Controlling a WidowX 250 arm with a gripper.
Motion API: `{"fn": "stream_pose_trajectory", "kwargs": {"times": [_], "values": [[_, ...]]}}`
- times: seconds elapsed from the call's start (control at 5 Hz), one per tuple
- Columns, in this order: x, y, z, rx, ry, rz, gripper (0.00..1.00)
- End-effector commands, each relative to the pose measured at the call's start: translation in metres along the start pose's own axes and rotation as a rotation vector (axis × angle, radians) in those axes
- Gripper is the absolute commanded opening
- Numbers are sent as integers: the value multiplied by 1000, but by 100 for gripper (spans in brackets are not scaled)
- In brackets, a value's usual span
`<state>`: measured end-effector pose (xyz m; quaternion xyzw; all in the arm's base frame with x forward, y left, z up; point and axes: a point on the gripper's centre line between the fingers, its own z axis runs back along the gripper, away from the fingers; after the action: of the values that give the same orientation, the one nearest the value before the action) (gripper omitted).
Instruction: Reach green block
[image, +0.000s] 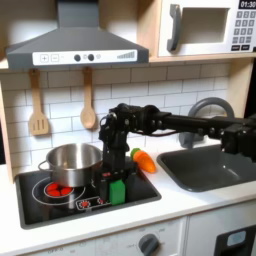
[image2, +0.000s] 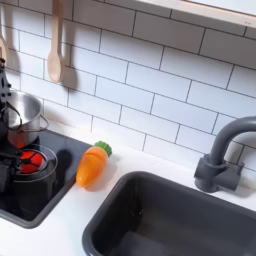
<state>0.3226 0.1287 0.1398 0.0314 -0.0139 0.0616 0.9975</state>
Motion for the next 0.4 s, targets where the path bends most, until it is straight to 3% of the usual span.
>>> {"fn": "stream_pose_trajectory", "kwargs": {"times": [0.0,0.2], "values": [[0,0,0,0,0,0,100],[-1,0,0,-1,3,0,100]]}}
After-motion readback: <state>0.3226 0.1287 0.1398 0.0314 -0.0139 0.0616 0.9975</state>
